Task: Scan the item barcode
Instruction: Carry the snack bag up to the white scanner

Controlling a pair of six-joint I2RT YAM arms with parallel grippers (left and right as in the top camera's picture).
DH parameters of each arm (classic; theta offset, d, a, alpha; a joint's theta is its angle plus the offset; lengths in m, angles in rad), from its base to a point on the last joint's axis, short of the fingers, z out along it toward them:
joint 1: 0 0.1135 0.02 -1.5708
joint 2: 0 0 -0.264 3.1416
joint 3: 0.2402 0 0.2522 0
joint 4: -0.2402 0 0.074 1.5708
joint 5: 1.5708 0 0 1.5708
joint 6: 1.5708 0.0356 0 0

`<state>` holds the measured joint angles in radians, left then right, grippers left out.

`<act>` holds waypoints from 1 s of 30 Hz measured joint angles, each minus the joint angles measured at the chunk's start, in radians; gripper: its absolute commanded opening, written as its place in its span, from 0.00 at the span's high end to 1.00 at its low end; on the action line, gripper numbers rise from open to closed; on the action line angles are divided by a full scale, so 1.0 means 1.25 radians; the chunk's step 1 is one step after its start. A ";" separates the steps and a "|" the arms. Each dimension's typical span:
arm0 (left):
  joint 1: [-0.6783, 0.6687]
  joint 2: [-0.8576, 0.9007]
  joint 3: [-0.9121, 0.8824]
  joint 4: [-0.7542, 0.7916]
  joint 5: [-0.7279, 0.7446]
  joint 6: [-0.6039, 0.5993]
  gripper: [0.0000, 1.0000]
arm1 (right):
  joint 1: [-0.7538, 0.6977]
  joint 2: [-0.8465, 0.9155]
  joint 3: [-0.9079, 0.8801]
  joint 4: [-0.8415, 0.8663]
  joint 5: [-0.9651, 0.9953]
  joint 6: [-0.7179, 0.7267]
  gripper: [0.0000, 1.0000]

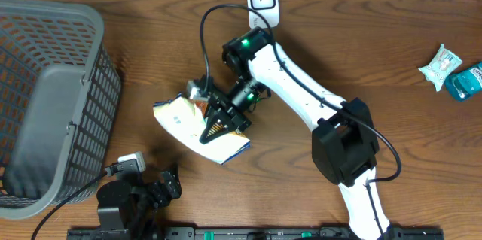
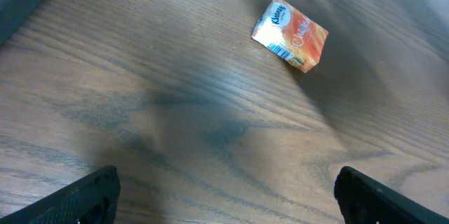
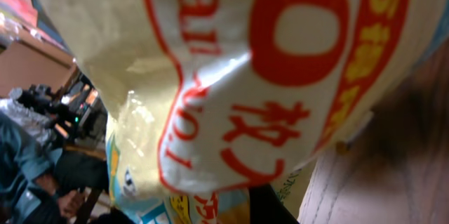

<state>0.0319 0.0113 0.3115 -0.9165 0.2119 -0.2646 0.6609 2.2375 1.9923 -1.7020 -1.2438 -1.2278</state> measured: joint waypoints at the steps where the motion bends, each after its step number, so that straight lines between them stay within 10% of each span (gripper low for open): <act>1: 0.000 0.000 0.000 0.000 0.000 0.000 0.02 | -0.004 0.000 0.000 0.000 -0.005 -0.003 0.99; 20: 0.000 0.000 0.000 0.000 0.000 0.000 0.02 | -0.089 -0.062 -0.004 0.000 0.022 -0.049 0.99; 30: 0.000 0.000 0.000 0.000 0.000 0.000 0.02 | -0.089 -0.064 -0.005 0.005 0.335 0.389 0.98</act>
<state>0.0319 0.0113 0.3115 -0.9165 0.2119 -0.2646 0.5491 2.1571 1.9865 -1.6962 -0.8253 -0.7414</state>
